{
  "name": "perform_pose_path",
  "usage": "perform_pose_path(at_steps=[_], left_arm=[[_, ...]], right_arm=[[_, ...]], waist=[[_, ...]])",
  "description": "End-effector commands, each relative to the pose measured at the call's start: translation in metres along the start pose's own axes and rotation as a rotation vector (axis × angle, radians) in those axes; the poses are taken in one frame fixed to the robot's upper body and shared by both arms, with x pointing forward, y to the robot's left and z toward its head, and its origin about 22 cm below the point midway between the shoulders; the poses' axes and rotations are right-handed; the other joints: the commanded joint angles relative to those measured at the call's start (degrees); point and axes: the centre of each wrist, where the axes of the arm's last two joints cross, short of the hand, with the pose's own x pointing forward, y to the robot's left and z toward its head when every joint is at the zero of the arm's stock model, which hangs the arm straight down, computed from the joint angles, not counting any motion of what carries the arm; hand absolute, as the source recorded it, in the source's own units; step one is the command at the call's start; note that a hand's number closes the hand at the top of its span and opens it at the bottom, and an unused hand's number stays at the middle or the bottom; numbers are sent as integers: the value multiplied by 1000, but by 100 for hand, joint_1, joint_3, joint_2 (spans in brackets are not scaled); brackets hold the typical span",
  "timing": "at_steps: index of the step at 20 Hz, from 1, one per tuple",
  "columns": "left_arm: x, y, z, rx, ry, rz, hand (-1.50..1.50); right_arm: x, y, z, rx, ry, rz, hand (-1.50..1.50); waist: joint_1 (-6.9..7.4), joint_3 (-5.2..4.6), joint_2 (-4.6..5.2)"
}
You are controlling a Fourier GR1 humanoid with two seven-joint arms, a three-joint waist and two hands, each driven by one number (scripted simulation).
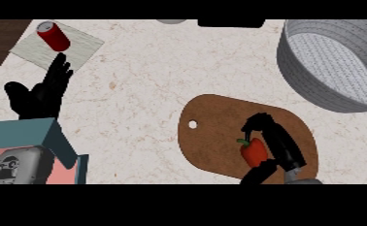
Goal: Pick the bell pepper from the cutting board and place it in the basket
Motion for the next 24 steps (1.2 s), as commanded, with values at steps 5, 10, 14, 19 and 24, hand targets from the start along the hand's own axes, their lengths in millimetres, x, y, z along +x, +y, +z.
perform_pose_path(at_steps=[5, 10, 14, 19, 24], left_arm=[[-4, 2, -1, 13, 3, 23, 0], [2, 5, 0, 2, 17, -8, 0], [3, 5, 5, 15, 0, -4, 0], [-5, 3, 1, 11, -18, 4, 0], [-3, 0, -4, -1, 8, -10, 0]], right_arm=[[26, 25, 5, -196, -130, -395, 150], [69, -14, 23, -304, -214, -447, 150], [97, -66, 34, -409, -174, -333, 150], [125, -117, 28, -466, -108, -337, 150], [151, -153, 3, -558, -99, -469, 150]], waist=[[21, 232, 155], [-15, 221, 143], [7, 219, 148], [29, 218, 162], [49, 220, 167]])
